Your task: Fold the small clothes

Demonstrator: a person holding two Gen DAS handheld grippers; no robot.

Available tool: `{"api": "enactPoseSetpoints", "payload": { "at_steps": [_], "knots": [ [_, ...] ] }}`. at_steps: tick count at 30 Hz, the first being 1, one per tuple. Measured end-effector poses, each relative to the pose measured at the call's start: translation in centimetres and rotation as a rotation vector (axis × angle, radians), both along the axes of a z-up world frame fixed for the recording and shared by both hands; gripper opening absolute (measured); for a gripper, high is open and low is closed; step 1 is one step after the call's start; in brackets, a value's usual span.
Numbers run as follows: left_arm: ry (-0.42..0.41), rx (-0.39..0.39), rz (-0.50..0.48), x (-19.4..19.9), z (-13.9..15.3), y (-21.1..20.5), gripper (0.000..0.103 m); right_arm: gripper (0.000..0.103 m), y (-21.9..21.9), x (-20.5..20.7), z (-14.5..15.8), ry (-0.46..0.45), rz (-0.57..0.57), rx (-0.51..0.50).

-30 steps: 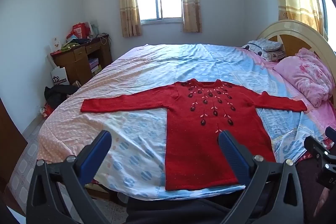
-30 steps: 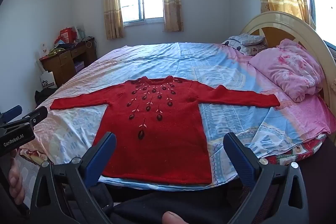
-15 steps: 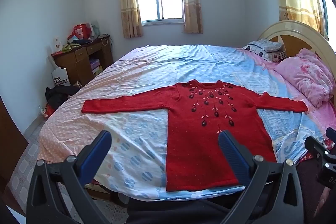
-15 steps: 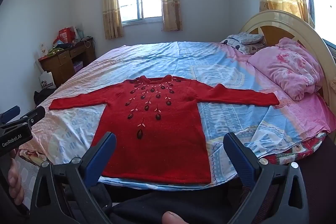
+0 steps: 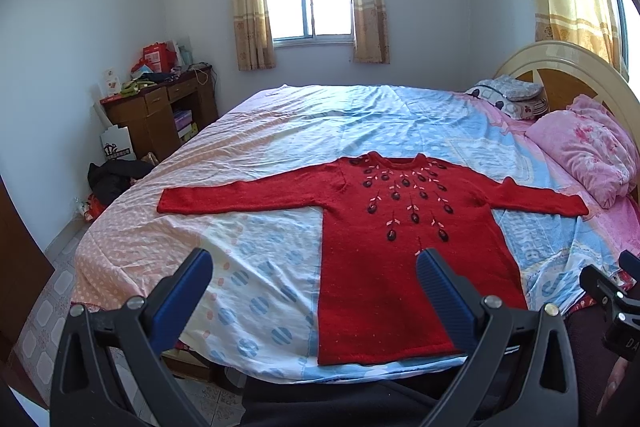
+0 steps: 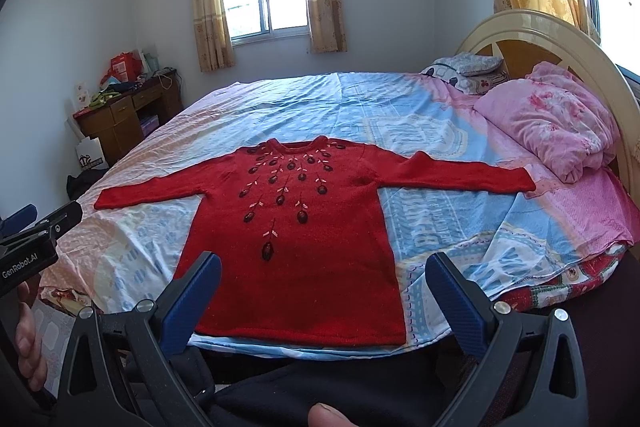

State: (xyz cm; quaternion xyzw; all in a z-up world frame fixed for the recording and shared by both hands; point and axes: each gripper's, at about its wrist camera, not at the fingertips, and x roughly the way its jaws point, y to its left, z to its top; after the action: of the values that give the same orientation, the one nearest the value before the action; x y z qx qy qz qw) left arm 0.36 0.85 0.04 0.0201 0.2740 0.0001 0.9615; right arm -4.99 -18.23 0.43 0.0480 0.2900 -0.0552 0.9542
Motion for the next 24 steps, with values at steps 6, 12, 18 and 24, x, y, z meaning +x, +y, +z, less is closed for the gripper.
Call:
{"api": "enactPoseSetpoints", "payload": {
  "at_steps": [6,12,18,24],
  "knots": [
    [0.003,-0.004,0.003,-0.04,0.03,0.15,0.103,0.102,-0.08,0.0,-0.07,0.007,-0.001,0.004],
    [-0.001,-0.001,0.005,0.0,-0.01,0.06,0.103,0.102,-0.07,0.02,-0.15,0.008,0.0,0.004],
    [-0.002,0.001,0.005,-0.02,0.03,0.09,0.103,0.102,-0.22,0.16,-0.27,0.011,0.002,0.009],
    [-0.002,0.002,0.004,-0.03,0.07,0.15,0.103,0.102,-0.27,0.28,-0.4,0.013,0.001,0.012]
  ]
}}
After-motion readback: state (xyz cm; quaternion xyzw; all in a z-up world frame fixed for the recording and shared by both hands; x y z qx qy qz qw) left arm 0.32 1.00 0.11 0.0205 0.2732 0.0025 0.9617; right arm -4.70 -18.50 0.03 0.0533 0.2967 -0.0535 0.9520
